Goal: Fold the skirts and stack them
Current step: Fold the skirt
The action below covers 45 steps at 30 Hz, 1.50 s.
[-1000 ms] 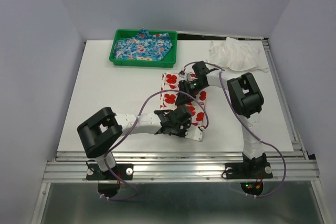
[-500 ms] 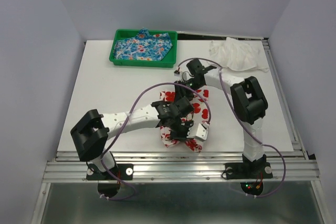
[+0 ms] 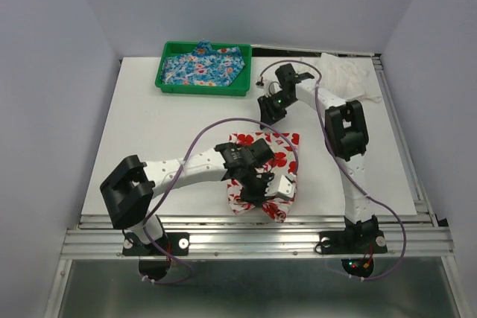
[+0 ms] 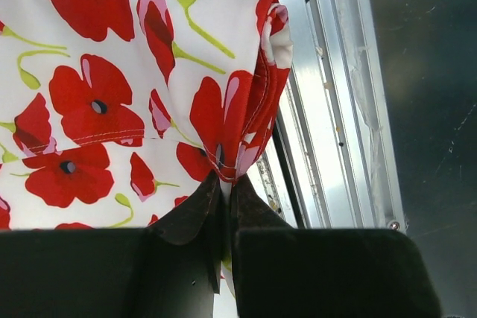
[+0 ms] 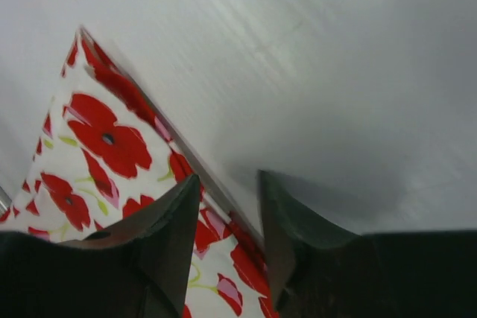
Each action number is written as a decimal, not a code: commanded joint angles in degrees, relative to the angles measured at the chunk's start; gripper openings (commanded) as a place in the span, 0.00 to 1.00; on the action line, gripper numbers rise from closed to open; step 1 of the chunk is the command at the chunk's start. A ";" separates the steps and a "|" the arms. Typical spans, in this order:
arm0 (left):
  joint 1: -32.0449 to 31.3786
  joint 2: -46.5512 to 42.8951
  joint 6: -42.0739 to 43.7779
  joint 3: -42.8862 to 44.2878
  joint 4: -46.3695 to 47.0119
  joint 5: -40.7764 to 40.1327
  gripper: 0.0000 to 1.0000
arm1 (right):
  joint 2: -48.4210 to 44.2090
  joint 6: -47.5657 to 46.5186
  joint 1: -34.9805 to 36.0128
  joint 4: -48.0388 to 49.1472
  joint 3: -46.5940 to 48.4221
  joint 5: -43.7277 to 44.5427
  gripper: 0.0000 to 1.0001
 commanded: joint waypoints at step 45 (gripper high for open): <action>17.06 17.25 10.00 28.03 -4.71 -9.78 0.53 | -0.91 -10.33 4.03 -5.03 -16.65 -9.34 0.16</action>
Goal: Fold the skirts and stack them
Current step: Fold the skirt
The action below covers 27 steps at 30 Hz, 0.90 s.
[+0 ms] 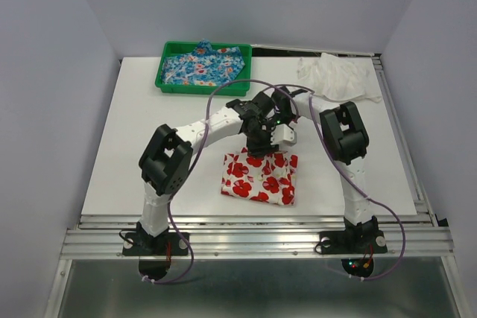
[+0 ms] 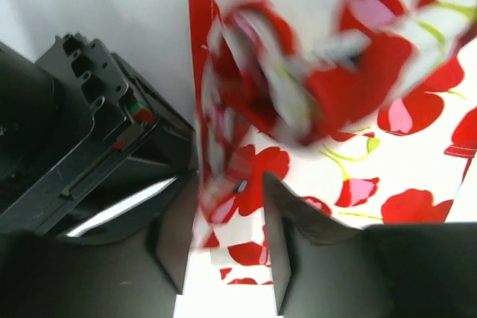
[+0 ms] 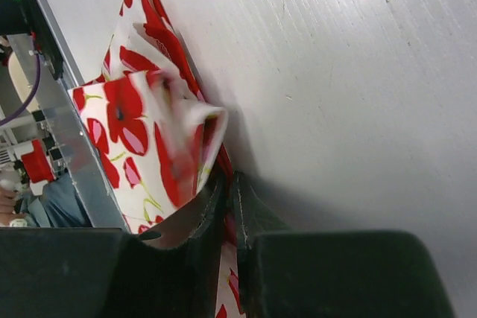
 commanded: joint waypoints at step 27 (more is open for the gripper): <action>9.32 -31.65 -60.48 -39.77 39.38 13.94 0.37 | -13.89 11.18 -2.21 -0.66 13.14 8.75 0.49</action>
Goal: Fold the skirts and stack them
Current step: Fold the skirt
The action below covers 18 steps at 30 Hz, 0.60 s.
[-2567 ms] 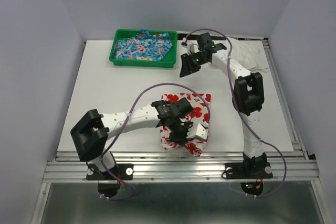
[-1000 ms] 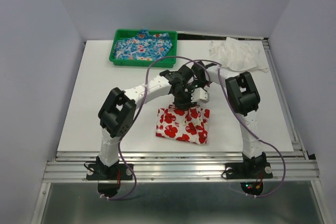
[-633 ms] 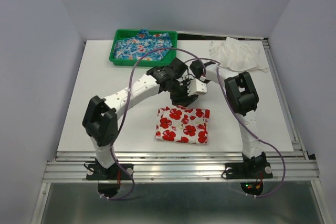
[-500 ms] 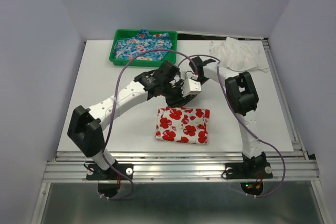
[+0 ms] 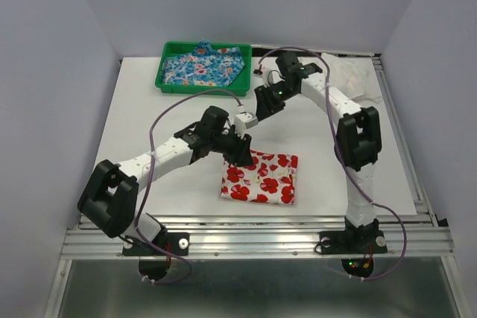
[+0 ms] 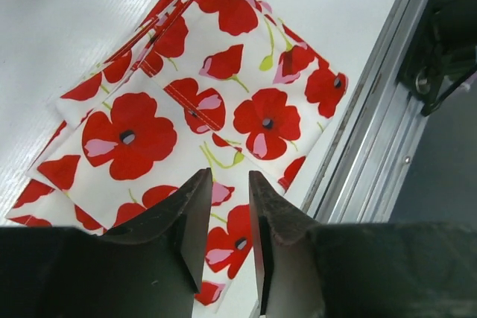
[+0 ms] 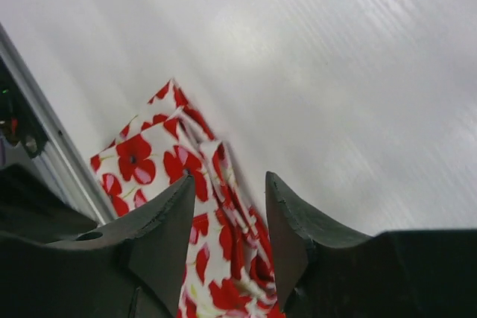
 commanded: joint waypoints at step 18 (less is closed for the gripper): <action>10.88 18.85 -20.72 -2.41 19.10 9.03 0.30 | -13.74 11.42 -3.22 12.82 -44.44 -7.37 0.39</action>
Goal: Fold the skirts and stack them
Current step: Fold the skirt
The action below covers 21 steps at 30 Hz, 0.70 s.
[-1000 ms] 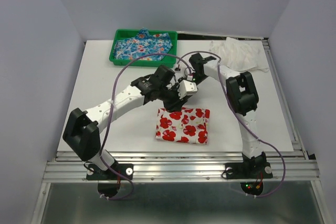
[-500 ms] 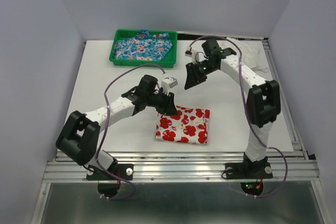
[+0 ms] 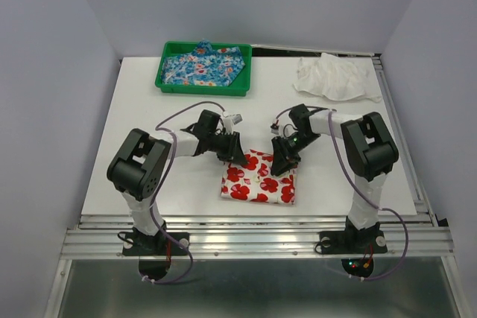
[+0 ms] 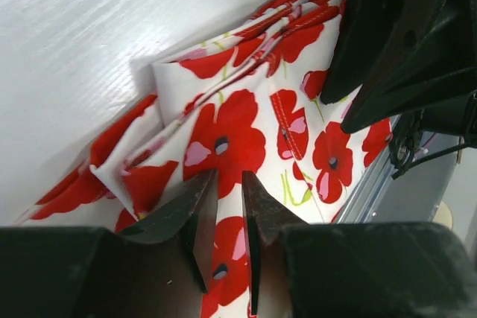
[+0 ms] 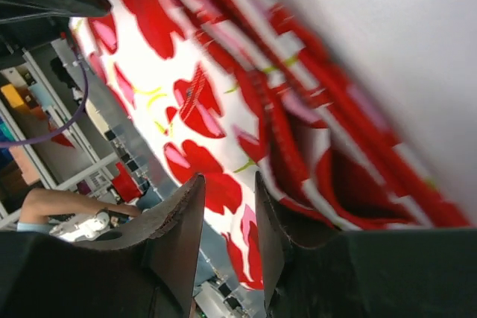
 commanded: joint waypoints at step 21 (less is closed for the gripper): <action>2.34 -0.32 11.98 23.64 -4.84 -14.66 0.65 | 0.70 -0.65 -6.87 -0.71 29.49 24.76 0.85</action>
